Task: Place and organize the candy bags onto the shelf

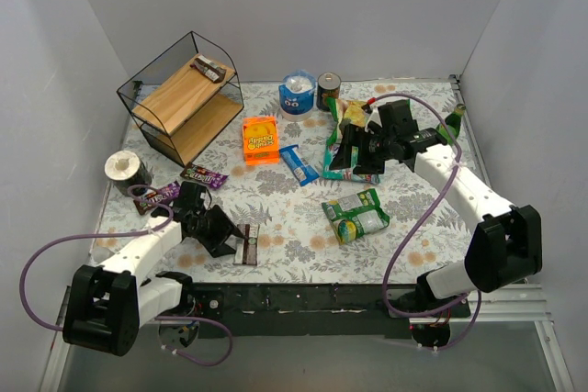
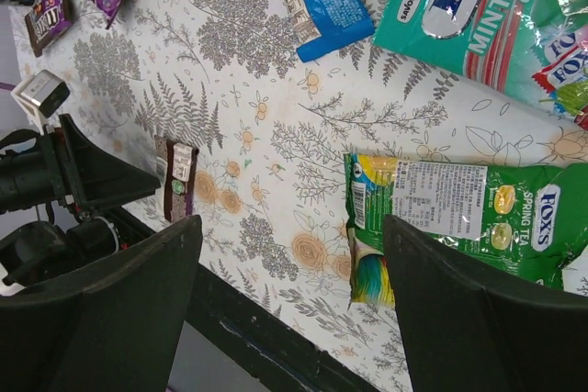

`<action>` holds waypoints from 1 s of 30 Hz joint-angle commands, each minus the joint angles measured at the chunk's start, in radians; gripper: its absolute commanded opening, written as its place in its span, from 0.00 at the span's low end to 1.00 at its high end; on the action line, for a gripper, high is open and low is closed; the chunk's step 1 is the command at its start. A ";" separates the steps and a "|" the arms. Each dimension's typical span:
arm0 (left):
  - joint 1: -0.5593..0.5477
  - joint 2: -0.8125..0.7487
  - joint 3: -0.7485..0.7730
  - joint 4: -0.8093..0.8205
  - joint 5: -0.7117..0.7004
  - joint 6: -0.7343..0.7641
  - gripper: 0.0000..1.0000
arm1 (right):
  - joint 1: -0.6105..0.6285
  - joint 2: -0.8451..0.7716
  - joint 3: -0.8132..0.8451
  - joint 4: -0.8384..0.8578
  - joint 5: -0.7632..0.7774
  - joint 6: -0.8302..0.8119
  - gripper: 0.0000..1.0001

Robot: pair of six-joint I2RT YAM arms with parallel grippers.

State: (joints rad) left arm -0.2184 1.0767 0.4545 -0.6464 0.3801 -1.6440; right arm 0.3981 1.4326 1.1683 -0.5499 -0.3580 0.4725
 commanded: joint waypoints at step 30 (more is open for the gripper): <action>-0.045 -0.049 -0.114 0.309 -0.089 0.036 0.34 | -0.039 -0.115 -0.070 0.022 -0.065 -0.021 0.84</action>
State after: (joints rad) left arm -0.2451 1.0115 0.3546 -0.3748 0.2874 -1.6333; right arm 0.3656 1.3632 1.1004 -0.5323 -0.4358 0.4534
